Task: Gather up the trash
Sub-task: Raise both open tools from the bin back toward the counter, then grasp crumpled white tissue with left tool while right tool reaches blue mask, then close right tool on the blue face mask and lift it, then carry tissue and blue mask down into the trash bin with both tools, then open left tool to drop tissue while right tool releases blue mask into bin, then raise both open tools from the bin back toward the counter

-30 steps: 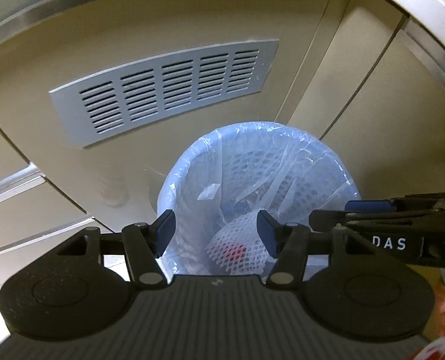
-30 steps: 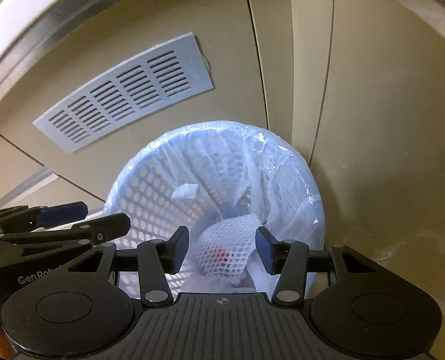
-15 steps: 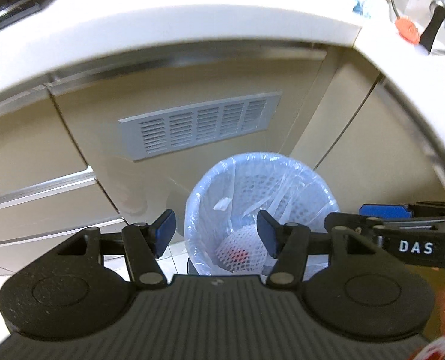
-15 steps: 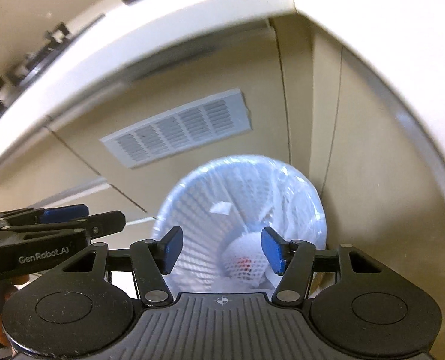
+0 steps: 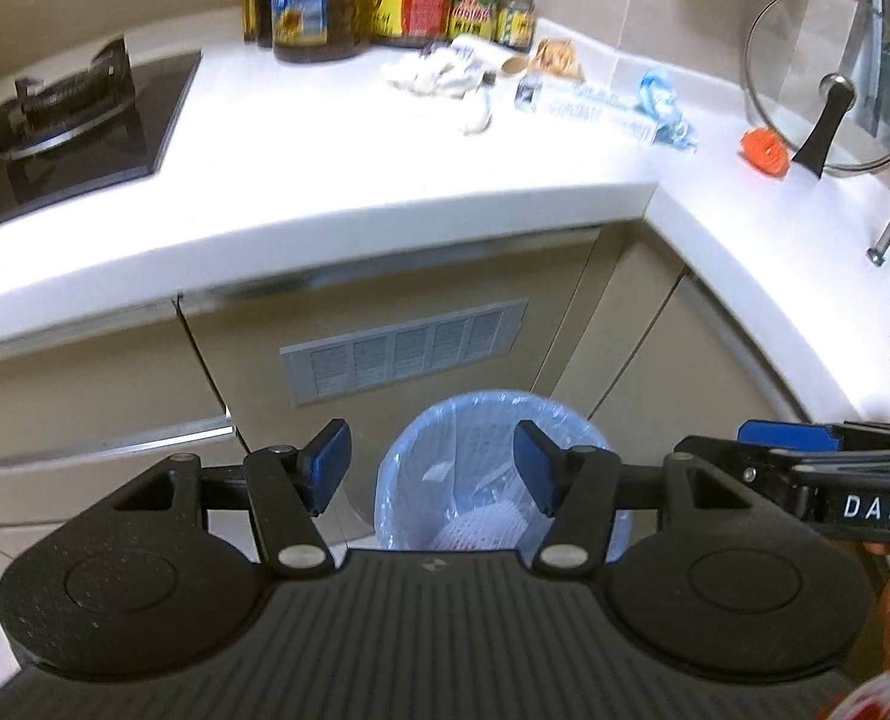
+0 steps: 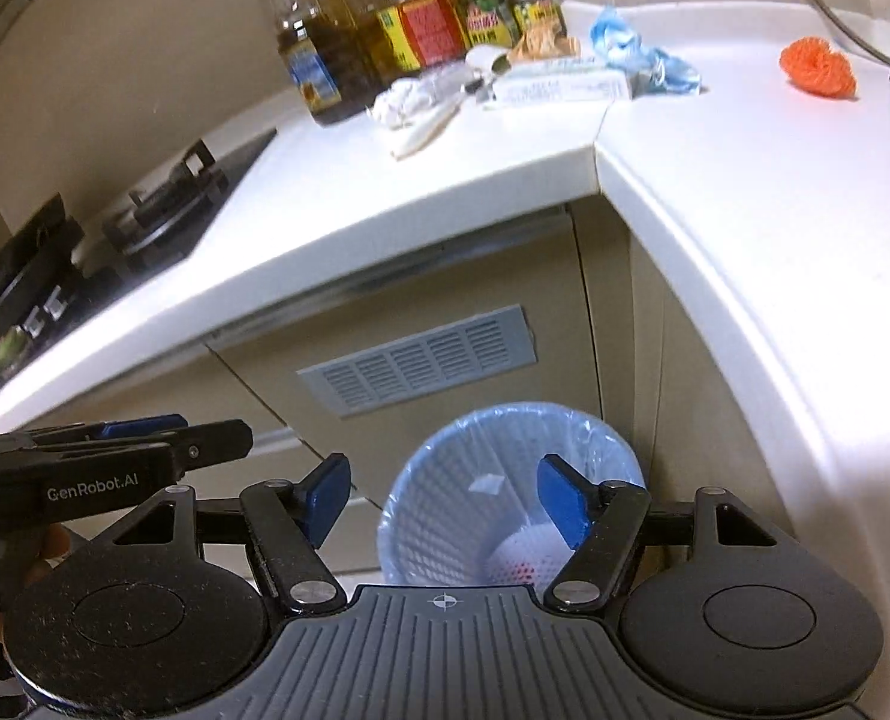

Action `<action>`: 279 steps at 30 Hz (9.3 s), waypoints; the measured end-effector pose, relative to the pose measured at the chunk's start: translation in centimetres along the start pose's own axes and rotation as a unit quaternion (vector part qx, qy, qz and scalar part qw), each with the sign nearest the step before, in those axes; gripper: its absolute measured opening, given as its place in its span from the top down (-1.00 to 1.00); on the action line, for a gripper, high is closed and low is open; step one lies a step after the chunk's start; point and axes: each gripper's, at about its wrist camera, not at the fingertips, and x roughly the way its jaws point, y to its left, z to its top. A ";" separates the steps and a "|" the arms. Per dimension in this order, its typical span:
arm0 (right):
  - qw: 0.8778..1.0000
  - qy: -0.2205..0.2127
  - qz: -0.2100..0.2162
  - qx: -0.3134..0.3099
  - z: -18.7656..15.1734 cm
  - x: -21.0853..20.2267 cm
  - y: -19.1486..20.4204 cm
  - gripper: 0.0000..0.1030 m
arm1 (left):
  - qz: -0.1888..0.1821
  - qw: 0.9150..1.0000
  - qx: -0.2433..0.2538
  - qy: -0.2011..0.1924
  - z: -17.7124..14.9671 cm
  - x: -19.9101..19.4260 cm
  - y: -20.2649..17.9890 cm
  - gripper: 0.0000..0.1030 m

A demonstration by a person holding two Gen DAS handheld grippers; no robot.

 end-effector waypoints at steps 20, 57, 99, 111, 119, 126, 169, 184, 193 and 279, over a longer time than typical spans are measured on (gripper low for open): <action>0.991 -0.096 -0.080 0.054 7.0 -2.1 -3.2 -0.36 | -0.043 0.996 0.055 -0.062 10.0 2.1 0.5 -0.10; 0.956 -0.153 -0.199 0.149 17.8 4.1 -8.9 -0.36 | -0.069 0.983 0.150 -0.083 25.5 20.7 0.3 -0.09; 0.962 -0.160 -0.221 -0.021 23.6 11.7 -7.5 -0.13 | -0.036 0.989 0.075 -0.124 26.9 15.5 7.1 0.82; 0.960 -0.160 -0.229 -0.021 23.4 11.0 -8.7 0.69 | -0.029 0.989 0.077 -0.122 26.2 14.1 6.8 0.82; 0.957 -0.186 -0.224 -0.019 22.7 7.6 -8.1 0.70 | -0.031 0.987 0.079 -0.135 25.2 11.9 5.9 0.82; 0.956 -0.203 -0.208 -0.026 21.5 4.4 -6.9 0.70 | -0.037 0.986 0.079 -0.145 23.7 9.5 4.6 0.82; 0.994 -0.027 0.061 0.087 1.3 0.9 -2.6 0.70 | -0.069 0.997 0.004 -0.025 0.6 0.6 -1.1 0.82; 0.995 0.024 -0.020 0.092 -3.0 9.6 -4.3 0.69 | -0.117 0.991 0.030 0.059 -3.0 10.6 -0.9 0.82; 0.991 0.045 -0.068 0.105 -5.1 14.3 -6.4 0.69 | -0.137 0.984 0.043 0.106 -4.9 17.5 -0.7 0.82; 0.996 -0.005 0.027 0.085 -0.7 4.9 -0.9 -0.21 | -0.033 0.998 -0.007 0.046 -1.9 3.8 1.6 0.24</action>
